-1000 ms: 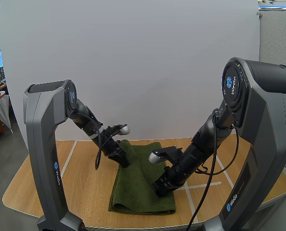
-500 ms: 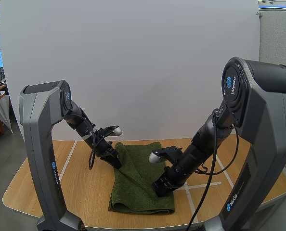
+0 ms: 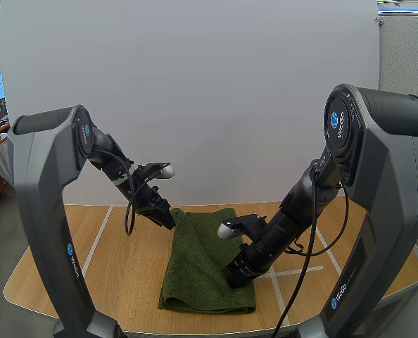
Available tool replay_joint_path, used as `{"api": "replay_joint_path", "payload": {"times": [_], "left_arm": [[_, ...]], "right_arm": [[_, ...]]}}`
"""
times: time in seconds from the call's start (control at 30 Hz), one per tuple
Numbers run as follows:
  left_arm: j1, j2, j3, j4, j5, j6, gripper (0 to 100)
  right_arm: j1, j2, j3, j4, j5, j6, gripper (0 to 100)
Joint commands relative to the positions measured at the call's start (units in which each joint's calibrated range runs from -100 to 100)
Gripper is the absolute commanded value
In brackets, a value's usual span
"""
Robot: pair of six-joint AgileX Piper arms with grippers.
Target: Fold the towel
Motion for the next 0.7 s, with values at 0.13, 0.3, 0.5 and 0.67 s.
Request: {"api": "replay_joint_path", "payload": {"times": [0.13, 0.3, 0.5, 0.67], "left_arm": [[0.0, -4.52, 12.86, 1.14, 0.3, -0.7, 61], [0.0, -4.52, 18.39, 1.26, 0.3, 0.84, 61], [0.0, -4.52, 22.03, 1.15, 0.3, 2.69, 61], [0.0, -4.52, 22.6, -0.46, 0.3, 3.5, 61]], "right_arm": [[0.01, -0.14, 0.09, -0.59, -1.87, -0.75, 0], [0.01, -0.14, 0.09, -0.2, -1.87, -0.9, 0], [0.01, -0.14, 0.09, 0.01, -1.87, -0.85, 0], [0.01, -1.92, -0.21, 0.46, -1.87, -0.85, 0]]}}
